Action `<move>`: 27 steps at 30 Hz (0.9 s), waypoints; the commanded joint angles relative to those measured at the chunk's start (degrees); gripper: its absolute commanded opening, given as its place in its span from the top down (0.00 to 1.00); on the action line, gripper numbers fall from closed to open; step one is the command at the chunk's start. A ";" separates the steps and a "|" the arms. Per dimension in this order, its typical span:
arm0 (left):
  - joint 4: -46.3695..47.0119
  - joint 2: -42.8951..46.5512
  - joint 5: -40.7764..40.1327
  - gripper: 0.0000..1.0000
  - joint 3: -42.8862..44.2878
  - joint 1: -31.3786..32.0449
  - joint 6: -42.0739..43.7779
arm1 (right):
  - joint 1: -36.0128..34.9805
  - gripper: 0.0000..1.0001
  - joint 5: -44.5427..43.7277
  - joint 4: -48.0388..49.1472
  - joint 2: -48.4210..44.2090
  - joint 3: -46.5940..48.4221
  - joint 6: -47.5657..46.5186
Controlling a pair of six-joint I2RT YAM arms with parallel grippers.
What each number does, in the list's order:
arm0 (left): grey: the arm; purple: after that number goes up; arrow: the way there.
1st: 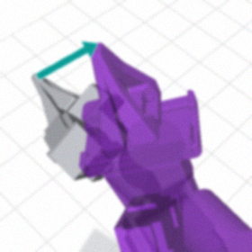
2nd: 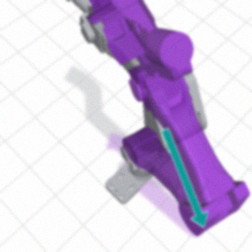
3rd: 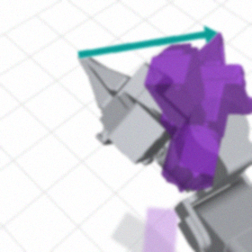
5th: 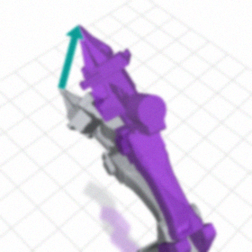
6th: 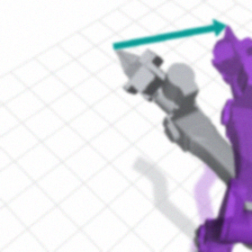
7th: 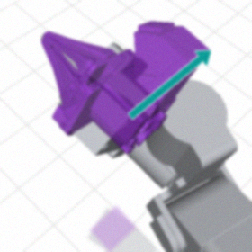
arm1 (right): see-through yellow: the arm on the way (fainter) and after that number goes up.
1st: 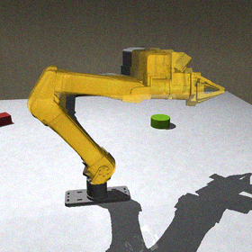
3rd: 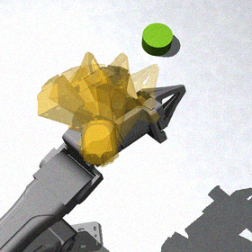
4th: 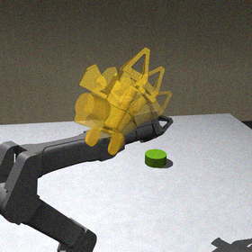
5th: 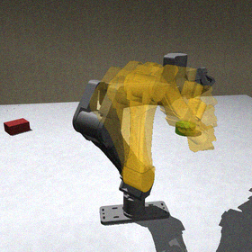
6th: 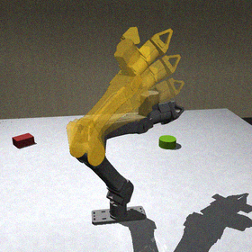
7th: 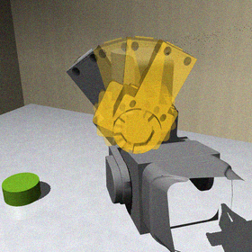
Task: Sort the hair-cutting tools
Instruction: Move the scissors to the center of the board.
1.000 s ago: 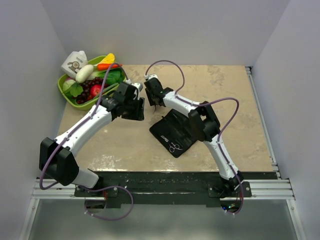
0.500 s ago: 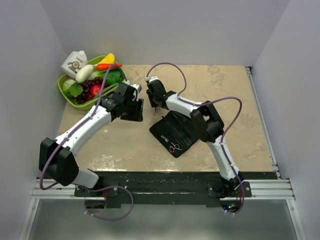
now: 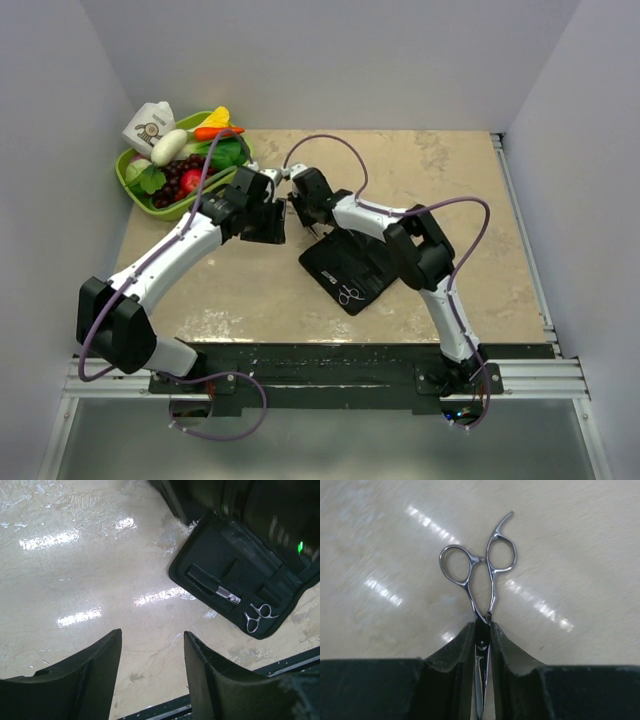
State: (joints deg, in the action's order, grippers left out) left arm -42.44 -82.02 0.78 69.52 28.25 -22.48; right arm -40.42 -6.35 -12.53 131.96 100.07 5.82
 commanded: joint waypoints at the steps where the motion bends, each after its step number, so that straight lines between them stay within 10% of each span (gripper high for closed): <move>1: 1.13 2.30 -0.60 0.43 1.32 -0.74 -1.51 | -5.54 0.78 12.49 -6.89 -3.53 -9.44 -8.98; 10: 1.13 4.85 -4.82 0.43 5.63 -2.32 -2.74 | -11.34 0.75 24.44 -5.21 -7.25 -16.67 -18.91; 27: 1.66 11.79 -11.76 0.42 11.68 -2.50 -2.39 | -12.75 0.54 10.84 -4.07 -13.13 -10.43 -15.50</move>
State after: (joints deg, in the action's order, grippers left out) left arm -45.71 -73.52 -7.16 75.83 26.24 -24.91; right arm -52.14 8.43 -12.69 122.28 86.06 -11.53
